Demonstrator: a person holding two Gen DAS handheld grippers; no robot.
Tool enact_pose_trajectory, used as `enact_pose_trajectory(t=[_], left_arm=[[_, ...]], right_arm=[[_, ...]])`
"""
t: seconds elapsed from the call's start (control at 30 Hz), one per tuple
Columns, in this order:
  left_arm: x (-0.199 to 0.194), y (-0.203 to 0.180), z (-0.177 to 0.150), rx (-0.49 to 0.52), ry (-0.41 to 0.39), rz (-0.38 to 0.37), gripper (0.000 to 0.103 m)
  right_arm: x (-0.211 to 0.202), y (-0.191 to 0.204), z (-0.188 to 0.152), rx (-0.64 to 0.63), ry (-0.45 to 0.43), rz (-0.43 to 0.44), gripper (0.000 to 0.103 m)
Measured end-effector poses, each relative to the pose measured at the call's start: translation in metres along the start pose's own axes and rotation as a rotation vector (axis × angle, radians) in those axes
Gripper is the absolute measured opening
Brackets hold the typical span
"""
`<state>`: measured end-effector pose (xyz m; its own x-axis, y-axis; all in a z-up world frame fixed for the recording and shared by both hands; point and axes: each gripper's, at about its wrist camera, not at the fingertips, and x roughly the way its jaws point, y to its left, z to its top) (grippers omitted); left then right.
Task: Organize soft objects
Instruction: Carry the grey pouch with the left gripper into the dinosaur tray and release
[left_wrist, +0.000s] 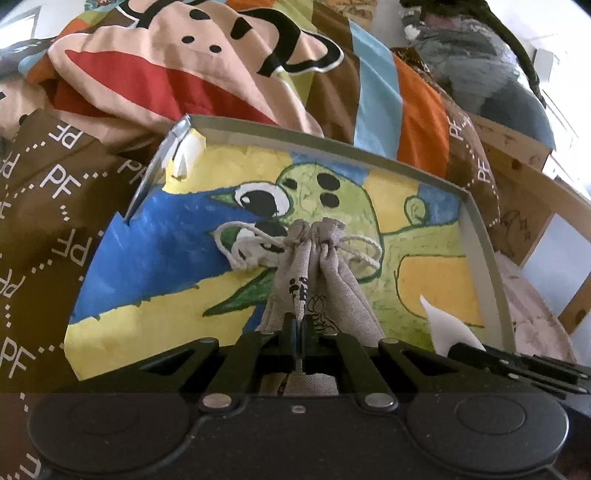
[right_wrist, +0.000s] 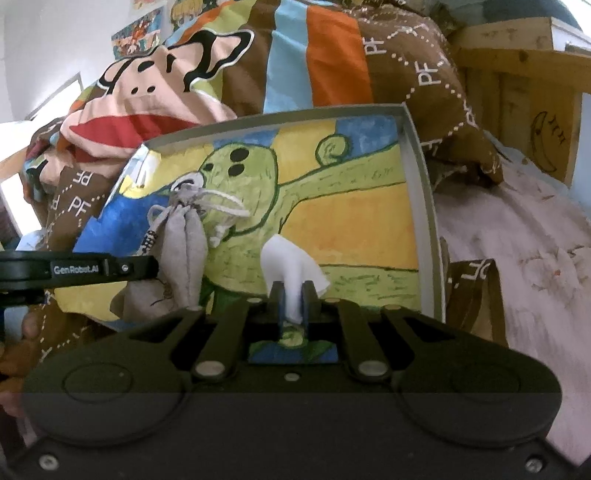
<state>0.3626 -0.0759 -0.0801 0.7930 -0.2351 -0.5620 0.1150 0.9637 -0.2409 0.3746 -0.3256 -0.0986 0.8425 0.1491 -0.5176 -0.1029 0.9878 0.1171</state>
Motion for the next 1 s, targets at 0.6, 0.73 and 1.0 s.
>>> enact_pose_trajectory(t=[0.6,0.73,1.0], left_arm=[[-0.050,0.005,0.007,-0.044,-0.039,0.004,0.058],[-0.091,0.012,0.002,-0.066,-0.109,0.005,0.075],[-0.173,0.017,-0.017,-0.040,-0.211,0.042,0.096]], right_arm=[[-0.052,0.010,0.007,-0.060,-0.057,-0.036,0.080],[-0.091,0.016,0.000,-0.075,-0.111,-0.030,0.101],[-0.173,0.035,-0.007,-0.021,-0.270,-0.011,0.103]])
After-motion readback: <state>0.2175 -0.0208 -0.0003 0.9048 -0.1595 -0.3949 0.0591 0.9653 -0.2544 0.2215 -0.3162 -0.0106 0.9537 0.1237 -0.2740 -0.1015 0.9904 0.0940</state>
